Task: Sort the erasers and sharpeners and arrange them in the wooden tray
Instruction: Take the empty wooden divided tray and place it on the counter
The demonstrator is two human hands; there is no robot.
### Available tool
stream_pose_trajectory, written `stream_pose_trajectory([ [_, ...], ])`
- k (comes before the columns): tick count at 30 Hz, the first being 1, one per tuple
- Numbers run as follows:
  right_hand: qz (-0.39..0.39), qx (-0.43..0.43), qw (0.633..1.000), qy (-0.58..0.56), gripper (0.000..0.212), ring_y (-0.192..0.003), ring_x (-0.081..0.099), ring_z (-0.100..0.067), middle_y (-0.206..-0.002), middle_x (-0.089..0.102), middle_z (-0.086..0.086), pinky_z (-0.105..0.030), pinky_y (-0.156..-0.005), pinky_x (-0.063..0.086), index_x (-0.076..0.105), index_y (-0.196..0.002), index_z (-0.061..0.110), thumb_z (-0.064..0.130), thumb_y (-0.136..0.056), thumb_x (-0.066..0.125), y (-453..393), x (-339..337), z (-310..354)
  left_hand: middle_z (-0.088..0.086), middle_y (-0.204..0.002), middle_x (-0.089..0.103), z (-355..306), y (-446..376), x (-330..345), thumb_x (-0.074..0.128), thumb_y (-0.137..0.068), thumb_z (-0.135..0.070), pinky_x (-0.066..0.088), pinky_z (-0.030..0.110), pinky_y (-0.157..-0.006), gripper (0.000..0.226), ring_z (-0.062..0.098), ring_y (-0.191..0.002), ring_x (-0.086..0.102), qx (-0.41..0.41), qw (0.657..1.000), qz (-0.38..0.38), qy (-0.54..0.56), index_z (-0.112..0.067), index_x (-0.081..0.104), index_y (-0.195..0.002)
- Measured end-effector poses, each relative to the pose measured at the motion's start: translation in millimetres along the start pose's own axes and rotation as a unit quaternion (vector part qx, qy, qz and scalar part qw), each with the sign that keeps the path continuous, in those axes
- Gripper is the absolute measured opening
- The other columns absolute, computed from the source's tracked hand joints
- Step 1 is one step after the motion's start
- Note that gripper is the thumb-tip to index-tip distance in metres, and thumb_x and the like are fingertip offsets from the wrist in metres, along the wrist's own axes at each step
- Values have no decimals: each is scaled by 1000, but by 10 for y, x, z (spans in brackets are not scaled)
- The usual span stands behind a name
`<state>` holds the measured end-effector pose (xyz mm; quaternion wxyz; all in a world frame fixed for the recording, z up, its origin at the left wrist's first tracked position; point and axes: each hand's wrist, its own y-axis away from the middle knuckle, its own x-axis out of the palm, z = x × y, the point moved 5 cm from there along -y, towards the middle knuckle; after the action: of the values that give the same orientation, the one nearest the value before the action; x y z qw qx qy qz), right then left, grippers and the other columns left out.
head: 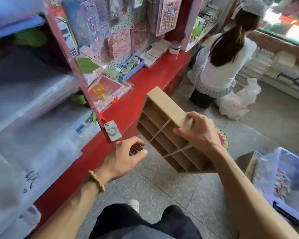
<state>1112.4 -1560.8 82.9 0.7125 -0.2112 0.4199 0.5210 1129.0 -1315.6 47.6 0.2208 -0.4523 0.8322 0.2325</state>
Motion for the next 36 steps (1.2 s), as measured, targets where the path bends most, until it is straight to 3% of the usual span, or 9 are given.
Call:
stream_pose_trajectory([
  [5, 4, -12, 1000, -10, 59, -102, 65, -29, -112, 70, -6, -45, -90, 53, 65, -119, 23, 50, -70, 81, -1254, -192, -138, -13, -86, 69, -209, -1115, 24, 65, -82, -46, 49, 14, -74, 24, -1, -81, 64, -15, 1000, -17, 4, -33, 64, -101],
  [10, 55, -17, 998, -21, 62, -106, 64, -30, -114, 69, -8, -43, -93, 52, 64, -125, 23, 48, -71, 82, -2483, -213, -308, -14, -88, 67, -314, -2034, 139, 68, -88, -32, 49, 11, -70, 17, -2, -79, 63, -67, 996, -61, 5, -27, 65, -104],
  [13, 81, -21, 996, -20, 63, -106, 64, -29, -115, 70, -7, -38, -92, 52, 64, -125, 24, 49, -70, 82, -3185, -198, -361, -14, -89, 65, -392, -2493, 131, 69, -88, -31, 60, 28, -67, 21, 1, -81, 64, -112, 989, -85, 39, -24, 66, -108],
  [19, 125, -18, 991, -36, 61, -110, 62, -28, -118, 67, -7, -33, -89, 47, 62, -129, 19, 42, -76, 81, -4458, 26, -339, -13, -89, 68, -374, -3336, -30, 70, -87, -30, 53, 14, -72, 21, -5, -83, 63, -142, 979, -139, 41, -24, 68, -107],
  [22, 147, -22, 988, -31, 36, -95, 65, -26, -102, 69, -5, -29, -75, 45, 64, -97, 21, 45, -75, 79, -5108, 337, -369, -13, -89, 68, -198, -3749, -162, 70, -87, -32, 55, 20, -75, 22, -3, -82, 64, -166, 971, -159, 61, -24, 68, -107],
  [24, 151, -13, 988, -34, 33, -88, 64, -25, -94, 68, -4, -29, -72, 43, 57, -81, 23, 46, -75, 79, -5500, 545, -357, -13, -90, 68, -37, -4031, -265, 70, -86, -33, 57, 24, -77, 23, -3, -82, 65, -180, 967, -167, 67, -25, 68, -107],
  [27, 157, -10, 987, -29, 35, -85, 63, -24, -86, 67, -2, -30, -72, 44, 53, -74, 23, 46, -74, 80, -5943, 802, -329, -14, -92, 67, 137, -4342, -384, 69, -87, -33, 56, 24, -78, 23, -4, -82, 65, -213, 958, -175, 74, -25, 68, -108],
  [31, 187, -7, 981, -45, 34, -72, 58, -18, -72, 61, 4, -28, -67, 41, 51, -67, 24, 41, -74, 79, -6453, 1040, -283, -14, -94, 67, 268, -4678, -477, 67, -89, -32, 52, 13, -75, 21, -6, -83, 63, -253, 947, -180, 81, -25, 66, -108],
  [36, 225, -26, 970, -83, 39, -57, 45, -13, -56, 49, 7, -28, -56, 38, 49, -58, 22, 35, -72, 82, -7094, 1269, -316, -15, -94, 67, 346, -5132, -474, 67, -89, -33, 54, 18, -77, 23, -8, -84, 63, -292, 933, -189, 91, -24, 67, -110],
])
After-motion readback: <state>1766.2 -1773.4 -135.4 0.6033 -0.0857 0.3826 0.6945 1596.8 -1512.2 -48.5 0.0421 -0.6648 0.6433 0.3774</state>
